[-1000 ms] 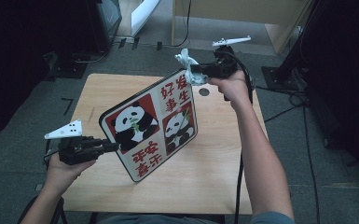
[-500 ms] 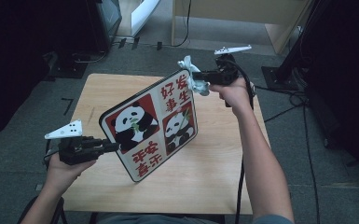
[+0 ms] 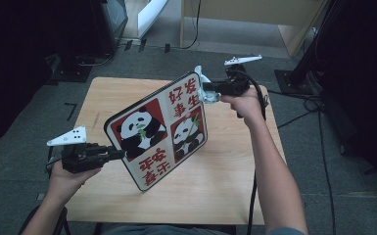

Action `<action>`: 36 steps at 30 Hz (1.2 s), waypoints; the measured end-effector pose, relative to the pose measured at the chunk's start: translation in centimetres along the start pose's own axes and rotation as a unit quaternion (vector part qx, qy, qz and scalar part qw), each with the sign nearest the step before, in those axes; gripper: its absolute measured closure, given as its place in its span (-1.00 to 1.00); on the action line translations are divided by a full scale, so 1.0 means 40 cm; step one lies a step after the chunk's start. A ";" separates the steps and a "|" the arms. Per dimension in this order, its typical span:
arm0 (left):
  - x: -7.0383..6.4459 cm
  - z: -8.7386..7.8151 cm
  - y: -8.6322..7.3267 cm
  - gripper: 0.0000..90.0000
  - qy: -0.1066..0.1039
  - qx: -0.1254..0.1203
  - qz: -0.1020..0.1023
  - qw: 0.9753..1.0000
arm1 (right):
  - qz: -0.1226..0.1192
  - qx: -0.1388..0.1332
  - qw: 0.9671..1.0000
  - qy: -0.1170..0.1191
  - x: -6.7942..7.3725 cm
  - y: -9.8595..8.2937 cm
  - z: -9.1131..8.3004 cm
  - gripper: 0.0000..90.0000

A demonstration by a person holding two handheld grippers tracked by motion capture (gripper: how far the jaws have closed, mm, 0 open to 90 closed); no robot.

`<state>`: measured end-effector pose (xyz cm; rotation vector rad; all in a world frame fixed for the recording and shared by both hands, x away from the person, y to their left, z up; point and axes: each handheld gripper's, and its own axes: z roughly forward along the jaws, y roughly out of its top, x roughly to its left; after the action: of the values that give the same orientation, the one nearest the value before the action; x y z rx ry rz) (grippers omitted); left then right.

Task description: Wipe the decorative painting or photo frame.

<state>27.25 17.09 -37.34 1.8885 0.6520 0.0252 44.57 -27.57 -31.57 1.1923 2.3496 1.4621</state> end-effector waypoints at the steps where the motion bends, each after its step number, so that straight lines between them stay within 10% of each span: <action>1: 0.000 0.000 0.000 0.71 0.000 0.000 0.000 1.000 | 0.001 0.001 1.000 0.000 -0.001 -0.004 0.002 0.77; 36: 0.000 0.001 -0.001 0.71 -0.001 -0.002 -0.002 1.000 | 0.049 -0.010 0.999 0.013 -0.047 -0.187 0.040 0.77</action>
<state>27.25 17.07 -37.38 1.8829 0.6535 0.0218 42.48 -29.36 -38.98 1.3090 2.3179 1.5369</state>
